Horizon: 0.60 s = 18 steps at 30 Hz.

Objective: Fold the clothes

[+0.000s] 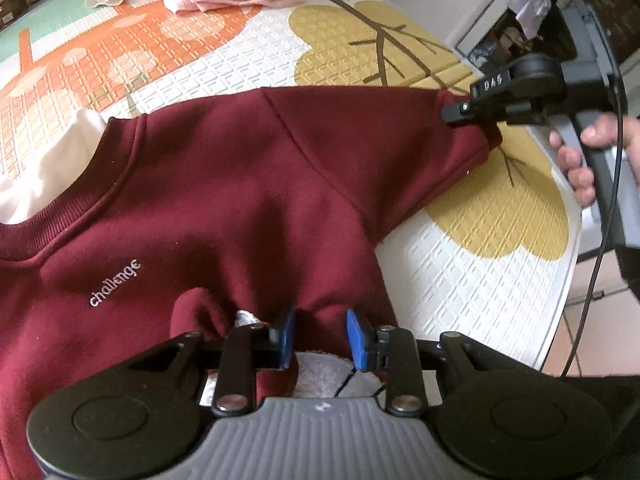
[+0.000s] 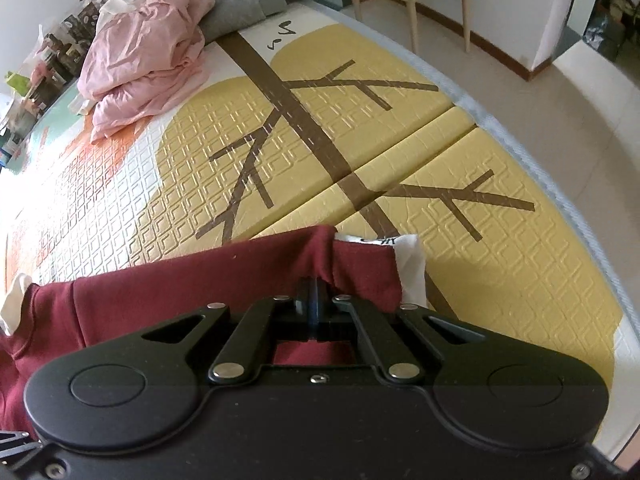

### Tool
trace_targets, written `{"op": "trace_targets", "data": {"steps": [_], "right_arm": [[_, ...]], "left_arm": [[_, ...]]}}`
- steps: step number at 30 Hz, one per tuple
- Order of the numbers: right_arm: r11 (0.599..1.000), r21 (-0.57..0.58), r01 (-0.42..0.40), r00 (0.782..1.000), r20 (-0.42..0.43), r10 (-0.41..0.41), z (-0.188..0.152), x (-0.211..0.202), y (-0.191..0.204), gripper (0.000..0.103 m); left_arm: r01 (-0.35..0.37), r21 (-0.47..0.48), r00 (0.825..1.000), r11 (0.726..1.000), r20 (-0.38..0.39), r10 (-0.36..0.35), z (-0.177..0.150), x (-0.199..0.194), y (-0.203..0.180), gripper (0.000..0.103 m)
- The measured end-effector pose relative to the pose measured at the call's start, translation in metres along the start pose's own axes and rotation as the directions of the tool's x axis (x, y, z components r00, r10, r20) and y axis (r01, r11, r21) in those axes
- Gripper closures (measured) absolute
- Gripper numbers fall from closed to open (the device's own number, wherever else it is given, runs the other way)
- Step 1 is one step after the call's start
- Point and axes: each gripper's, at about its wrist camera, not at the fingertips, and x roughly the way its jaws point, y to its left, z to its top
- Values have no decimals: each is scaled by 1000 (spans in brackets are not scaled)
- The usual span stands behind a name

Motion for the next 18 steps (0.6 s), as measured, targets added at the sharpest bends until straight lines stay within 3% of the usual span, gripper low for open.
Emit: {"op": "trace_targets", "data": {"steps": [11, 18], "right_arm": [[1000, -15, 12, 1000, -6, -12, 9, 5, 2, 103], [996, -54, -73, 996, 45, 76, -13, -25, 13, 103]], "left_arm": [[-22, 100, 997, 995, -66, 29, -7, -1, 2, 82], [-56, 118, 996, 991, -65, 64, -8, 0, -6, 82]]}}
